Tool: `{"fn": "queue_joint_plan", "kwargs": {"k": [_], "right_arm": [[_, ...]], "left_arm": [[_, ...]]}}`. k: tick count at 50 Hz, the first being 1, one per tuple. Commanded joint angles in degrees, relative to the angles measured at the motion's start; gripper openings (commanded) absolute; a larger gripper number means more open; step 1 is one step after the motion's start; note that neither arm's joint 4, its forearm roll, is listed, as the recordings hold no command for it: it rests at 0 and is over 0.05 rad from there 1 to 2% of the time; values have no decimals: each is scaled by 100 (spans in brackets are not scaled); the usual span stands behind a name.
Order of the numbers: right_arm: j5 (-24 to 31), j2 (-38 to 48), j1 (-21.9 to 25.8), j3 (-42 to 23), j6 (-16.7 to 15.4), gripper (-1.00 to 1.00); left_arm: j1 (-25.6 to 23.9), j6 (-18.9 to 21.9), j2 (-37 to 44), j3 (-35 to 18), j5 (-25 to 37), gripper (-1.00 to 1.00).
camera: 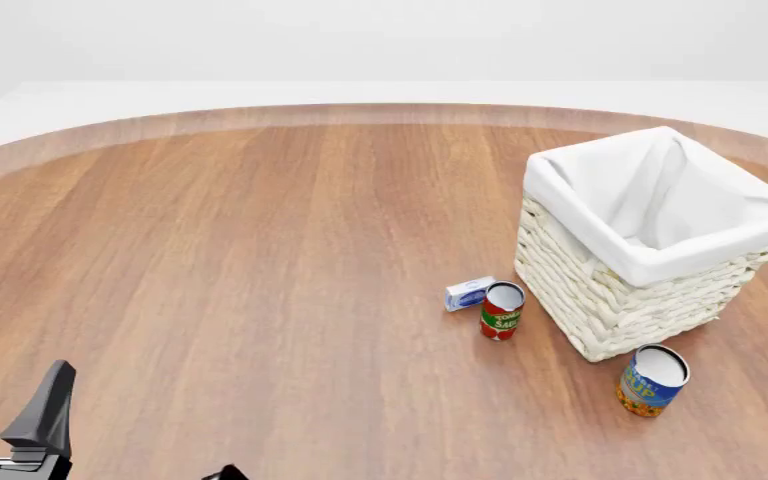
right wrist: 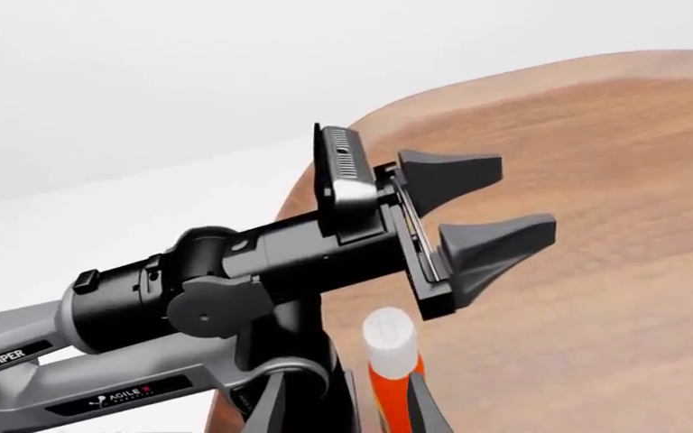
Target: Pick up the ketchup, and put it in the basket.
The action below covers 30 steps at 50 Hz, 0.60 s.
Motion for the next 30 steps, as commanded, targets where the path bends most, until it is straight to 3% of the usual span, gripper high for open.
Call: {"fn": "queue_joint_plan", "kwargs": {"k": [1, 30], "right_arm": [[26, 163, 45, -139, 33, 100], [74, 798, -22, -628, 160, 100]], "left_arm": [[0, 0, 0, 0, 0, 100], [0, 0, 0, 0, 0, 100]]}}
